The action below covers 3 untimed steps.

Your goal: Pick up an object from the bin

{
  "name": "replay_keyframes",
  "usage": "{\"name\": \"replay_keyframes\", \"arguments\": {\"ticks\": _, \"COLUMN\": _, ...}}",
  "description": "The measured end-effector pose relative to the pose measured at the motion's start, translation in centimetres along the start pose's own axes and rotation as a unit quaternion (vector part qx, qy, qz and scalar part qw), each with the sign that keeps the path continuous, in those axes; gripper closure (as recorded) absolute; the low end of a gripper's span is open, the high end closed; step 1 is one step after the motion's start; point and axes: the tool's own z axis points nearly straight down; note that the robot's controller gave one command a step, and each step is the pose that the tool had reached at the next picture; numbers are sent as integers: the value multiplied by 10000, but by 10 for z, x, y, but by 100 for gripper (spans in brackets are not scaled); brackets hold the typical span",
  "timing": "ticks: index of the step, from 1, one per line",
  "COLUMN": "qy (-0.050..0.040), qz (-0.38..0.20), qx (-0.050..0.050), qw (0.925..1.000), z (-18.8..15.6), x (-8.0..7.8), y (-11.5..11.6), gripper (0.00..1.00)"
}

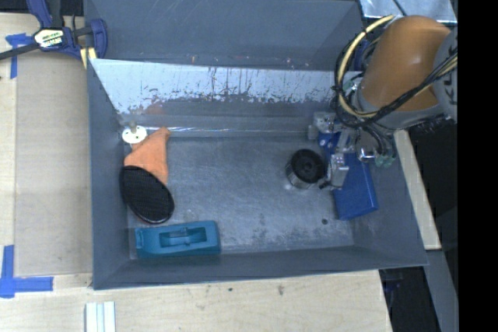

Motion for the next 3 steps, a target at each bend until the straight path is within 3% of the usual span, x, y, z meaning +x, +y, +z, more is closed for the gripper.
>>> {"name": "replay_keyframes", "arguments": {"ticks": 1, "qy": -38, "qz": -13, "qx": 5, "qw": 10000, "z": -5, "x": -1, "y": 0, "gripper": 0}}
{"name": "replay_keyframes", "arguments": {"ticks": 2, "qy": -71, "qz": 223, "qx": 5, "qw": 9997, "z": 53, "x": -23, "y": -30, "gripper": 0}}
{"name": "replay_keyframes", "arguments": {"ticks": 3, "qy": -15, "qz": 189, "qx": -2, "qw": 9998, "z": 62, "x": -20, "y": -36, "gripper": 0}}
